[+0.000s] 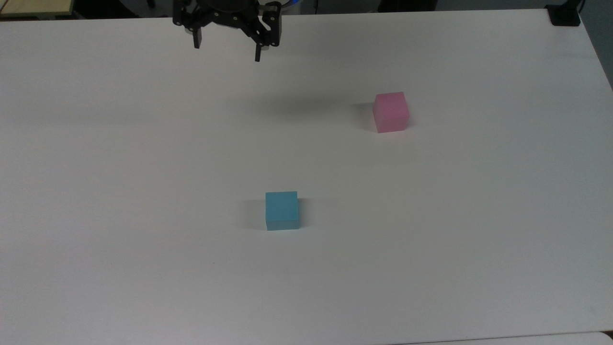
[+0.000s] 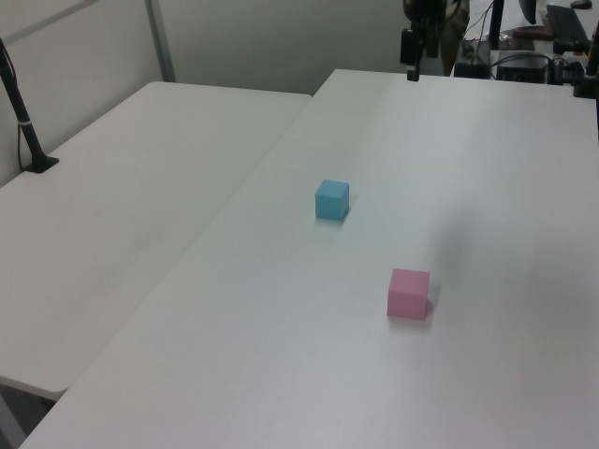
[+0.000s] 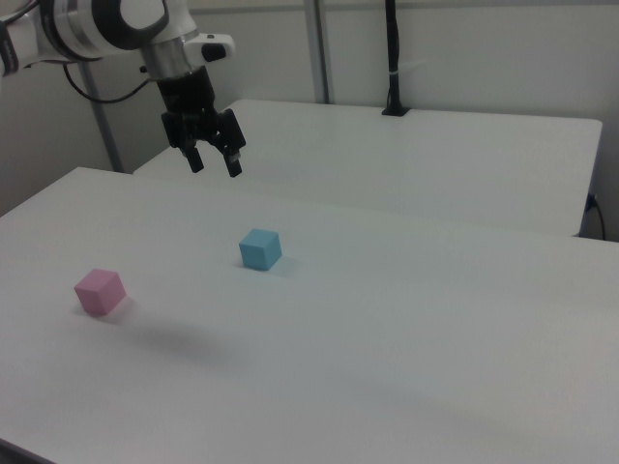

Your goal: Put blue cube on pink cube

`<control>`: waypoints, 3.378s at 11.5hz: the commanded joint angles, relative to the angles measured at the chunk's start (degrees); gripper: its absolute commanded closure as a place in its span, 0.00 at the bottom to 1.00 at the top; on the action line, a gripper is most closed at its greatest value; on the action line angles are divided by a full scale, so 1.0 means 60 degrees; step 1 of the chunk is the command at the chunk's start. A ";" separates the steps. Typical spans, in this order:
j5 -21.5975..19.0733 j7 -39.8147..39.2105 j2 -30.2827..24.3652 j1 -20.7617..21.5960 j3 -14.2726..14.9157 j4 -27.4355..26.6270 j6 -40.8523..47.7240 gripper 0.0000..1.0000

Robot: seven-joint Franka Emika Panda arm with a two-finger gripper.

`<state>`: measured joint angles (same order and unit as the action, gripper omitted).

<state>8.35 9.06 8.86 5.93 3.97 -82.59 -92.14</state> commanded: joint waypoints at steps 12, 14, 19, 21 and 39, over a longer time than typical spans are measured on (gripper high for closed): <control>-0.0116 -0.0235 -0.0247 -0.0255 0.0159 -0.0063 0.0050 0.00; -0.0102 -0.0235 -0.0232 -0.0241 0.0130 -0.0077 0.0064 0.00; -0.0117 -0.0235 -0.0232 -0.0255 0.0130 -0.0063 0.0050 0.00; -0.0117 -0.0235 -0.0218 -0.0241 0.0130 -0.0063 0.0050 0.00; -0.1727 -0.1203 0.0706 -0.0547 0.0144 -0.0048 -0.1825 0.00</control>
<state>0.10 2.59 15.22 3.72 4.48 -82.26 -102.69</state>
